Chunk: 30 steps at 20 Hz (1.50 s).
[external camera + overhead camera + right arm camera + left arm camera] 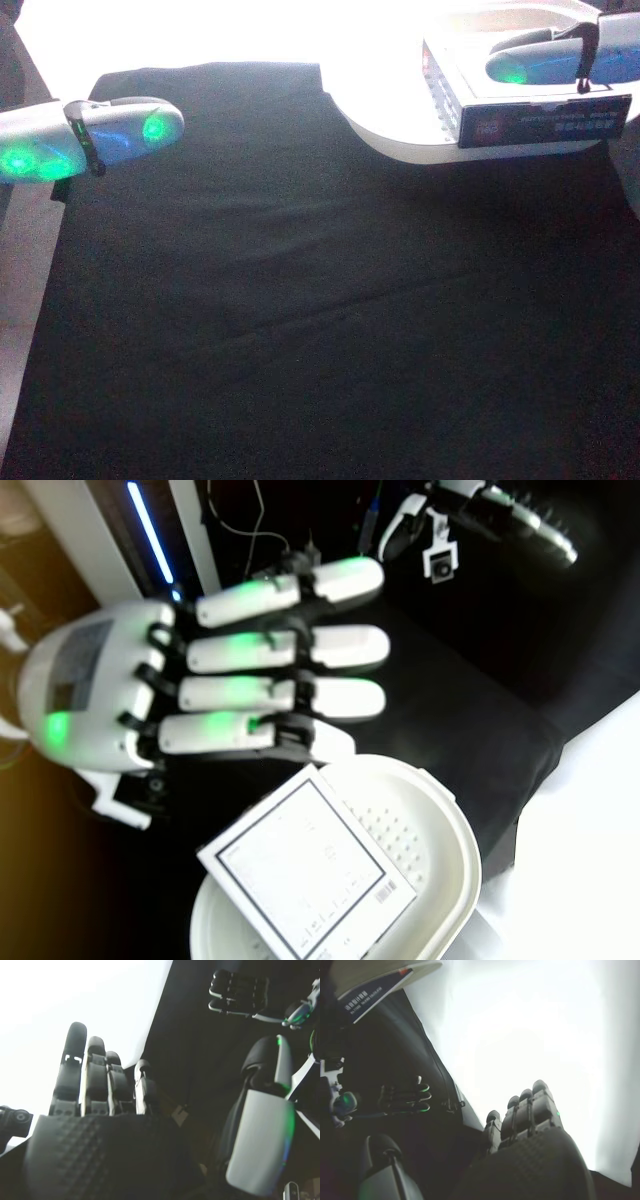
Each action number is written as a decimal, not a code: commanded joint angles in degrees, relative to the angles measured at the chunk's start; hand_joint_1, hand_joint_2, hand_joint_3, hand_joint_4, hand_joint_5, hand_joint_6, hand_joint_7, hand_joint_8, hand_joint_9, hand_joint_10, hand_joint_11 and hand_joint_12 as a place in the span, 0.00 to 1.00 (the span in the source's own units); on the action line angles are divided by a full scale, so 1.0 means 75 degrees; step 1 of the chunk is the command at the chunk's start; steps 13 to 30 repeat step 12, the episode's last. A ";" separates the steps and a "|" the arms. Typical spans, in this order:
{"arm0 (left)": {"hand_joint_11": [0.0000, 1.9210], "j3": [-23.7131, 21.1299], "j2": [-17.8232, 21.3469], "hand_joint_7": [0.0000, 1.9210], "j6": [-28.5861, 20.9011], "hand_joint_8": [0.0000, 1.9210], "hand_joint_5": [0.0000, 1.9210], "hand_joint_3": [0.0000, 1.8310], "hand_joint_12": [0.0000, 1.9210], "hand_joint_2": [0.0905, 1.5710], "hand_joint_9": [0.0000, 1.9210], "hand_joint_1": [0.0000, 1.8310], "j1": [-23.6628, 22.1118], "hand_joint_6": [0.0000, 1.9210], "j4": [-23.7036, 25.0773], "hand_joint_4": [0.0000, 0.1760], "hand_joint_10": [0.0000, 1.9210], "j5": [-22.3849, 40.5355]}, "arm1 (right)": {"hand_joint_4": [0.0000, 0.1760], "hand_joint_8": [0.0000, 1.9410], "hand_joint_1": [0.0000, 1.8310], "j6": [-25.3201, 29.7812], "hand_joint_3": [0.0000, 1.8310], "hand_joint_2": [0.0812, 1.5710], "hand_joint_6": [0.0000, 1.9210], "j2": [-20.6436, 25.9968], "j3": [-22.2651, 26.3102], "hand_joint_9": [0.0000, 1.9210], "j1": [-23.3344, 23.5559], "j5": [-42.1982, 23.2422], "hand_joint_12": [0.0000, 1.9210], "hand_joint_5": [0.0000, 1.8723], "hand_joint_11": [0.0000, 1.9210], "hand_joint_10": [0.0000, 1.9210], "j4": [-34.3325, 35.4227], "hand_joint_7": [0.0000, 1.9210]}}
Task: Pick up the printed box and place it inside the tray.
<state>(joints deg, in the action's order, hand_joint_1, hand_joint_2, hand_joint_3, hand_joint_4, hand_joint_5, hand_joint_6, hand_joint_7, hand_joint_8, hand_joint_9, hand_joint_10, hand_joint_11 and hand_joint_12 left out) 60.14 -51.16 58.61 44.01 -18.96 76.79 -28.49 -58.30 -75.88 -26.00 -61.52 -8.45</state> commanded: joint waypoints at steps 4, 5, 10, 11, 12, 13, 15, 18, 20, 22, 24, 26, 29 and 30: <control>0.00 -0.0058 0.0128 0.00 0.0141 0.00 0.00 0.01 0.00 0.48 0.00 0.25 -0.0030 0.00 0.0113 0.70 0.00 0.0982 | 0.80 0.00 0.41 0.0030 0.01 0.50 0.00 0.0085 0.0097 0.04 -0.0297 -0.1427 0.61 0.00 0.00 0.00 0.0534 0.00; 0.00 -0.0058 0.0128 0.00 0.0143 0.00 0.00 0.01 0.00 0.48 0.00 0.25 -0.0030 0.00 0.0113 0.71 0.00 0.0965 | 0.91 0.00 0.41 0.0030 0.01 0.51 0.00 0.0085 0.0117 0.05 -0.0365 -0.1485 0.57 0.00 0.00 0.00 0.0568 0.00; 0.00 -0.0071 0.0127 0.00 0.0144 0.00 0.00 0.00 0.00 0.46 0.00 0.24 -0.0005 0.00 0.0142 0.67 0.00 0.1053 | 0.98 0.00 0.40 0.0030 0.01 0.54 0.00 0.0124 0.0197 0.03 -0.0546 -0.1676 0.37 0.00 0.00 0.00 0.0670 0.00; 0.00 -0.0074 0.0127 0.00 0.0144 0.00 0.00 0.00 0.00 0.47 0.00 0.23 0.0002 0.00 0.0142 0.67 0.00 0.1070 | 1.00 0.00 0.40 0.0030 0.00 0.54 0.00 0.0125 0.0198 0.02 -0.0549 -0.1681 0.32 0.00 0.00 0.00 0.0676 0.00; 0.00 -0.0077 0.0127 0.00 0.0144 0.00 0.00 0.00 0.00 0.47 0.00 0.23 0.0008 0.00 0.0142 0.67 0.00 0.1105 | 1.00 0.00 0.40 0.0030 0.00 0.54 0.00 0.0124 0.0198 0.02 -0.0549 -0.1691 0.32 0.00 0.00 0.00 0.0692 0.00; 0.00 -0.0077 0.0127 0.00 0.0144 0.00 0.00 0.00 0.00 0.47 0.00 0.23 0.0008 0.00 0.0142 0.67 0.00 0.1105 | 1.00 0.00 0.40 0.0030 0.00 0.54 0.00 0.0124 0.0198 0.02 -0.0549 -0.1691 0.32 0.00 0.00 0.00 0.0692 0.00; 0.00 -0.0077 0.0127 0.00 0.0144 0.00 0.00 0.00 0.00 0.47 0.00 0.23 0.0008 0.00 0.0142 0.67 0.00 0.1105 | 1.00 0.00 0.40 0.0030 0.00 0.54 0.00 0.0124 0.0198 0.02 -0.0549 -0.1691 0.32 0.00 0.00 0.00 0.0692 0.00; 0.00 -0.0077 0.0127 0.00 0.0144 0.00 0.00 0.00 0.00 0.47 0.00 0.23 0.0008 0.00 0.0142 0.67 0.00 0.1105 | 1.00 0.00 0.40 0.0030 0.00 0.54 0.00 0.0124 0.0198 0.02 -0.0549 -0.1691 0.32 0.00 0.00 0.00 0.0692 0.00; 0.00 -0.0077 0.0127 0.00 0.0144 0.00 0.00 0.00 0.00 0.47 0.00 0.23 0.0008 0.00 0.0142 0.67 0.00 0.1105 | 1.00 0.00 0.40 0.0030 0.00 0.54 0.00 0.0124 0.0198 0.02 -0.0549 -0.1691 0.32 0.00 0.00 0.00 0.0692 0.00; 0.00 -0.0077 0.0127 0.00 0.0144 0.00 0.00 0.00 0.00 0.47 0.00 0.23 0.0008 0.00 0.0142 0.67 0.00 0.1105 | 1.00 0.00 0.40 0.0030 0.00 0.54 0.00 0.0124 0.0198 0.02 -0.0549 -0.1691 0.32 0.00 0.00 0.00 0.0692 0.00; 0.00 -0.0077 0.0127 0.00 0.0144 0.00 0.00 0.00 0.00 0.47 0.00 0.23 0.0008 0.00 0.0142 0.67 0.00 0.1105 | 1.00 0.00 0.40 0.0030 0.00 0.54 0.00 0.0124 0.0198 0.02 -0.0549 -0.1691 0.32 0.00 0.00 0.00 0.0692 0.00; 0.00 -0.0077 0.0127 0.00 0.0144 0.00 0.00 0.00 0.00 0.47 0.00 0.23 0.0008 0.00 0.0142 0.67 0.00 0.1105 | 1.00 0.00 0.40 0.0030 0.00 0.54 0.00 0.0124 0.0198 0.02 -0.0549 -0.1691 0.32 0.00 0.00 0.00 0.0692 0.00; 0.00 -0.0077 0.0127 0.00 0.0144 0.00 0.00 0.00 0.00 0.47 0.00 0.23 0.0008 0.00 0.0142 0.67 0.00 0.1105 | 1.00 0.00 0.40 0.0030 0.00 0.54 0.00 0.0124 0.0198 0.02 -0.0549 -0.1691 0.32 0.00 0.00 0.00 0.0692 0.00; 0.00 -0.0077 0.0127 0.00 0.0144 0.00 0.00 0.00 0.00 0.47 0.00 0.23 0.0008 0.00 0.0142 0.67 0.00 0.1105 | 1.00 0.00 0.40 0.0030 0.00 0.54 0.00 0.0124 0.0198 0.02 -0.0549 -0.1691 0.32 0.00 0.00 0.00 0.0692 0.00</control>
